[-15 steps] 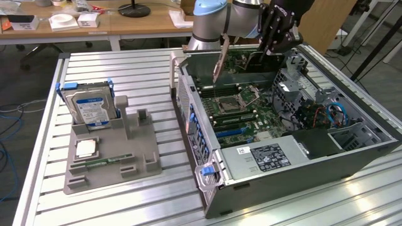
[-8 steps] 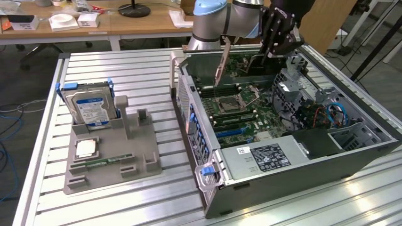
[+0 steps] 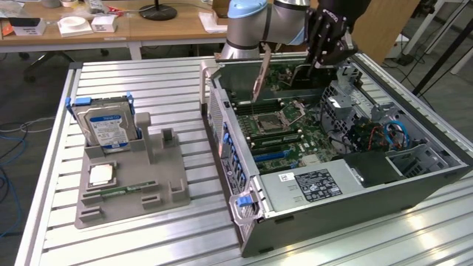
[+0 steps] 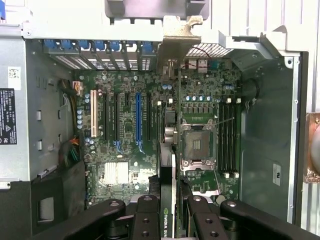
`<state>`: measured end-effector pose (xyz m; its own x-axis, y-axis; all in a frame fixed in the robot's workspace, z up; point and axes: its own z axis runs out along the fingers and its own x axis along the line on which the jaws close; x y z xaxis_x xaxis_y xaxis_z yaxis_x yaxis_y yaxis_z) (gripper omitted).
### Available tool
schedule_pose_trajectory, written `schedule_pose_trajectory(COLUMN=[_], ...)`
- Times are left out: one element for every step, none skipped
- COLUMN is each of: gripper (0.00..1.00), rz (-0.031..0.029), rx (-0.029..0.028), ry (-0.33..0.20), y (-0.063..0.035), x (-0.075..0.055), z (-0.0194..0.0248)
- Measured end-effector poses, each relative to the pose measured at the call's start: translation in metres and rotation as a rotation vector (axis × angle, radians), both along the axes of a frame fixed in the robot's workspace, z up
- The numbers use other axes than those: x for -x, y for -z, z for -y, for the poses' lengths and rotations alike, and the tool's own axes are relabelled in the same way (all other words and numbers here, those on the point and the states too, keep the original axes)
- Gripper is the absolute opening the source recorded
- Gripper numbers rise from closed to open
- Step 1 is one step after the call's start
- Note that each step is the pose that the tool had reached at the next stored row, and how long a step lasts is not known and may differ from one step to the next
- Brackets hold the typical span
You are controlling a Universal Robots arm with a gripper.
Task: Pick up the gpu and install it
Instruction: 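Insert the gpu into the slot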
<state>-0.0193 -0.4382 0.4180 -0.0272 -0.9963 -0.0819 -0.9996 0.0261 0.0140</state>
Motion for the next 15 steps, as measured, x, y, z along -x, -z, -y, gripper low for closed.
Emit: schedule_pose_trajectory(gripper=[0.26, 0.26, 0.26, 0.26, 0.26, 0.26, 0.26, 0.26, 0.26, 0.26, 0.26, 0.26, 0.26, 0.26, 0.26], rz=[0.0, 0.0, 0.0, 0.0001, 0.0, 0.0, 0.0, -0.0001, 0.0, 0.0, -0.0001, -0.0001, -0.0001, -0.0001, -0.0001], rx=[0.0, -0.0003, -0.0008, -0.0013, -0.0017, -0.0022, -0.0026, -0.0028, -0.0032, -0.0033, -0.0033, -0.0032, -0.0032, -0.0032, -0.0032], ry=[0.0, 0.0, 0.0, 0.0, 0.0, 0.0, 0.0, 0.0, 0.0, 0.0, 0.0, 0.0, 0.0, 0.0, 0.0], y=[0.0009, 0.0021, 0.0035, 0.0048, 0.006, 0.0071, 0.0082, 0.0093, 0.0104, 0.0113, 0.012, 0.0125, 0.0125, 0.0126, 0.0126], x=[0.0, 0.0, 0.0, 0.0, 0.0, 0.0, 0.0, 0.0, 0.0, 0.0, 0.0, 0.0, 0.0, 0.0, 0.0], z=[0.0, 0.0001, 0.0001, 0.0001, 0.0001, 0.0001, 0.0001, 0.0001, 0.0001, 0.0001, 0.0001, 0.0, 0.0001, 0.0001, 0.0001])
